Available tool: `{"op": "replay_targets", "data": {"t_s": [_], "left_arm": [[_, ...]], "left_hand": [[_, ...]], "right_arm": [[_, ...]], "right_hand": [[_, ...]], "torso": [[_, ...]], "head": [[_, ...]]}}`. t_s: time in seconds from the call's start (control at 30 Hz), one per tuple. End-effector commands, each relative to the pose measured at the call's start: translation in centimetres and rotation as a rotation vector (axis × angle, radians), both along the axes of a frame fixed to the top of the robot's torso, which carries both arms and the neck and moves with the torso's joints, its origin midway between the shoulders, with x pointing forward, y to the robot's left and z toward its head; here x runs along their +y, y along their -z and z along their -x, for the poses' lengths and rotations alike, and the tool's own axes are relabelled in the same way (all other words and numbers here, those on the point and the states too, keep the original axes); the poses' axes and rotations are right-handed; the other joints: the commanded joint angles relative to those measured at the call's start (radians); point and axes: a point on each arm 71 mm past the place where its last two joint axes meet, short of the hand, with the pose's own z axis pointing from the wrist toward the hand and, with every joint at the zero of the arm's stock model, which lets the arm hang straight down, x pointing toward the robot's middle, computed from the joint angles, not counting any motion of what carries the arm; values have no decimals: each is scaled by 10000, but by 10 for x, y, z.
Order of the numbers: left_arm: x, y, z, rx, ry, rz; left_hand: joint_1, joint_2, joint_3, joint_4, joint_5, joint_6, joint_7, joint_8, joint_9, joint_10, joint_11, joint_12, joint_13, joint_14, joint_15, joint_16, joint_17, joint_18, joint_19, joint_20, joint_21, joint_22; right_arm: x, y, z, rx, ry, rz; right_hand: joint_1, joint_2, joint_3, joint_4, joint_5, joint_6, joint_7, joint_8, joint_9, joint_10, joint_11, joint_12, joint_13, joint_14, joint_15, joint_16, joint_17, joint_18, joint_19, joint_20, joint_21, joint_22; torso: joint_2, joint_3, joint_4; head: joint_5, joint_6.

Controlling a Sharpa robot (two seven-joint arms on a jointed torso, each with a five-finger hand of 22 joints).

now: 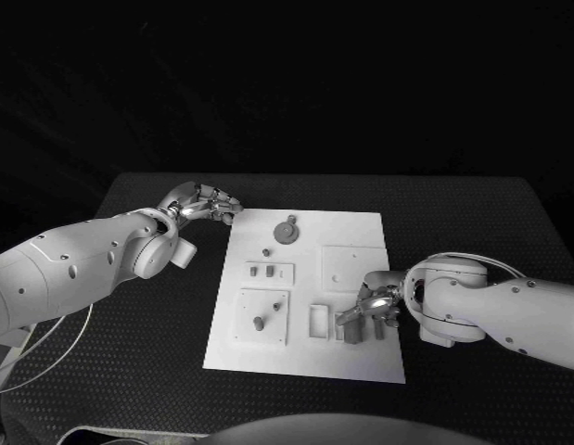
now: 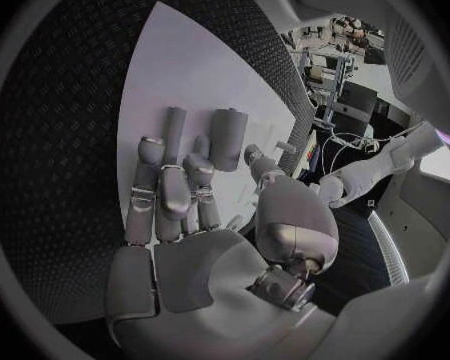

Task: Assemble the parts on the task board

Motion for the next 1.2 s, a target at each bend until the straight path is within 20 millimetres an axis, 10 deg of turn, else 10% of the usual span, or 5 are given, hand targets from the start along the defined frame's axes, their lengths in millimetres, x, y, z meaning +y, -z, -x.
{"op": "replay_targets", "data": {"t_s": [0.03, 0.33, 1.2], "left_arm": [[-2, -1, 1, -19, 160, 173], [-2, -1, 0, -4, 153, 164], [-3, 1, 0, 176, 295, 178]], "left_hand": [[-78, 5, -70, -5, 19, -60, -12, 51, -11, -92, 0, 5, -14, 22, 70, -31, 10, 163, -61, 18, 19, -12], [-62, 24, -78, -7, 22, -59, -15, 53, -12, -92, -1, 6, -15, 22, 69, -37, 19, 167, -61, 16, 20, -16], [-2, 44, -85, -5, 49, -48, -21, 61, -14, -116, 7, -2, -24, 7, 75, -66, 40, 165, -76, 23, 16, -31]], "right_arm": [[-1, 5, 2, -42, -245, 396], [1, 5, 3, 150, 110, -303], [12, -50, -11, 78, 1181, -2651]], "right_hand": [[329, 180, 104, -239, -42, -33, 38, -95, 5, -54, 40, -76, -24, -53, 13, -24, -6, 158, -103, 13, 83, 227], [1704, 1763, 887, -1666, -10, 71, 44, -300, 23, 41, 75, -239, -192, -126, 67, -71, -182, 153, -183, 111, 184, 199], [1117, 1550, 2088, -1649, -46, 597, 2, -525, -208, 405, 8, -345, -429, 32, 29, -53, -244, 159, -74, 249, 378, 207]], "torso": [[-3, -3, -2], [-3, -11, 2], [-6, -23, 8]], "head": [[5, -26], [-9, -51], [15, -64]]}}
